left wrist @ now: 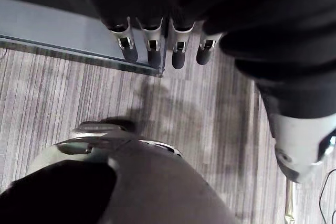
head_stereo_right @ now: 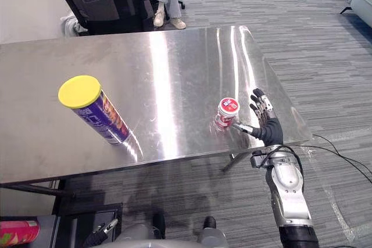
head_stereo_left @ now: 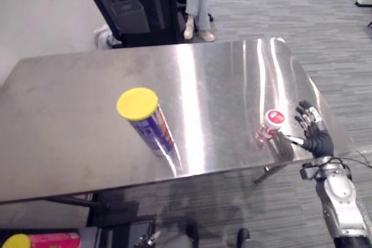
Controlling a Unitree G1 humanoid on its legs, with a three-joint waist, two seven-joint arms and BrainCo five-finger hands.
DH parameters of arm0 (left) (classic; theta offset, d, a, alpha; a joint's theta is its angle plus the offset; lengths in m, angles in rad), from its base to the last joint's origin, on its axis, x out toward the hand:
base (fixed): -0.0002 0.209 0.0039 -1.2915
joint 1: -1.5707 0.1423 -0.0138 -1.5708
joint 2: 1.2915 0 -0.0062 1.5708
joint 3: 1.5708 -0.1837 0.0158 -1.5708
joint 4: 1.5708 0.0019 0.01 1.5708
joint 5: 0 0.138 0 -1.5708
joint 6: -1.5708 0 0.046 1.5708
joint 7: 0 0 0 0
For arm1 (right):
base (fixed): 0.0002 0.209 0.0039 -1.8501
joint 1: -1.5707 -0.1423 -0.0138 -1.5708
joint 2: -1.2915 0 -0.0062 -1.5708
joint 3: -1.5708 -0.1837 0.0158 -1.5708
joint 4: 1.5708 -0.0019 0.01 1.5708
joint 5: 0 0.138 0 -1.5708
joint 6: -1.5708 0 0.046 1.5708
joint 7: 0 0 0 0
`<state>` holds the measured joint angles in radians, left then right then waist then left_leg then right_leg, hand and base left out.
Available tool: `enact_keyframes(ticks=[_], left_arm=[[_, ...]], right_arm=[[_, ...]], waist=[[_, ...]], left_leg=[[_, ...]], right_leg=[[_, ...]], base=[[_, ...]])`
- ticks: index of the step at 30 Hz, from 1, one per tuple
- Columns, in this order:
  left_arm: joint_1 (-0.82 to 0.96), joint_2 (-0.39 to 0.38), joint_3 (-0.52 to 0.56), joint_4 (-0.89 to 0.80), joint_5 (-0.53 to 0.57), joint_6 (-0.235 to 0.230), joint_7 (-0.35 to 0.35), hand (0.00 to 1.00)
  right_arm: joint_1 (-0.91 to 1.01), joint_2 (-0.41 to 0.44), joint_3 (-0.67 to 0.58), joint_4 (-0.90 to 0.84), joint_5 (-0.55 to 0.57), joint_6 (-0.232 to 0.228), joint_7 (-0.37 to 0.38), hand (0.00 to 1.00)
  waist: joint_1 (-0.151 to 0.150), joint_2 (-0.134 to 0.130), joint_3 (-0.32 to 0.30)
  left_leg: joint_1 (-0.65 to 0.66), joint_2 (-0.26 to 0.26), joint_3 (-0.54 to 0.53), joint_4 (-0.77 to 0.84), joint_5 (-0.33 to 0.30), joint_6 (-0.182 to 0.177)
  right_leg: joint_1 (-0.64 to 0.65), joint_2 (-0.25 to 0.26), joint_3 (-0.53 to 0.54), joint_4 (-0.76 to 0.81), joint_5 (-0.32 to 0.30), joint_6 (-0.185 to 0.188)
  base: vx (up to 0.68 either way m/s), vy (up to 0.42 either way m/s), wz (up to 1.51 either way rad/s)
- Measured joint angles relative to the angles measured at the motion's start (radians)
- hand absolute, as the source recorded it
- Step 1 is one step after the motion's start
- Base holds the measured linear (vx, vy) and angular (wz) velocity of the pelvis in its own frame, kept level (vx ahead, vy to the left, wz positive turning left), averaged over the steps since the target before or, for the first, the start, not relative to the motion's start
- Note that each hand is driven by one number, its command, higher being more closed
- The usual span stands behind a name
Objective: Put the gum and the chips on the shelf.
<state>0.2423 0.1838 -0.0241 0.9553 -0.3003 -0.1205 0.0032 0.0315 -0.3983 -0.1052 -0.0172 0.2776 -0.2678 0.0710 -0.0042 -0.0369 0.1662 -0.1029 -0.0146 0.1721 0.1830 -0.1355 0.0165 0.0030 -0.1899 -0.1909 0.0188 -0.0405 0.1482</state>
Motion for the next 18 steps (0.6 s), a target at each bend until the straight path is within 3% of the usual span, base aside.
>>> enact_keyframes(ticks=[18], left_arm=[[-0.002, 0.005, -0.011, -0.013, 0.0, 0.003, 0.001, 0.0]], right_arm=[[-0.075, 0.001, 0.009, 0.073, -0.005, -0.006, -0.022, 0.0]], waist=[[0.011, -0.001, 0.041]], left_leg=[[-0.018, -0.007, -0.028, 0.021, 0.0, 0.0]], right_leg=[[0.004, -0.005, -0.025, 0.005, -0.001, -0.001]], base=[[-0.01, -0.002, 0.04]])
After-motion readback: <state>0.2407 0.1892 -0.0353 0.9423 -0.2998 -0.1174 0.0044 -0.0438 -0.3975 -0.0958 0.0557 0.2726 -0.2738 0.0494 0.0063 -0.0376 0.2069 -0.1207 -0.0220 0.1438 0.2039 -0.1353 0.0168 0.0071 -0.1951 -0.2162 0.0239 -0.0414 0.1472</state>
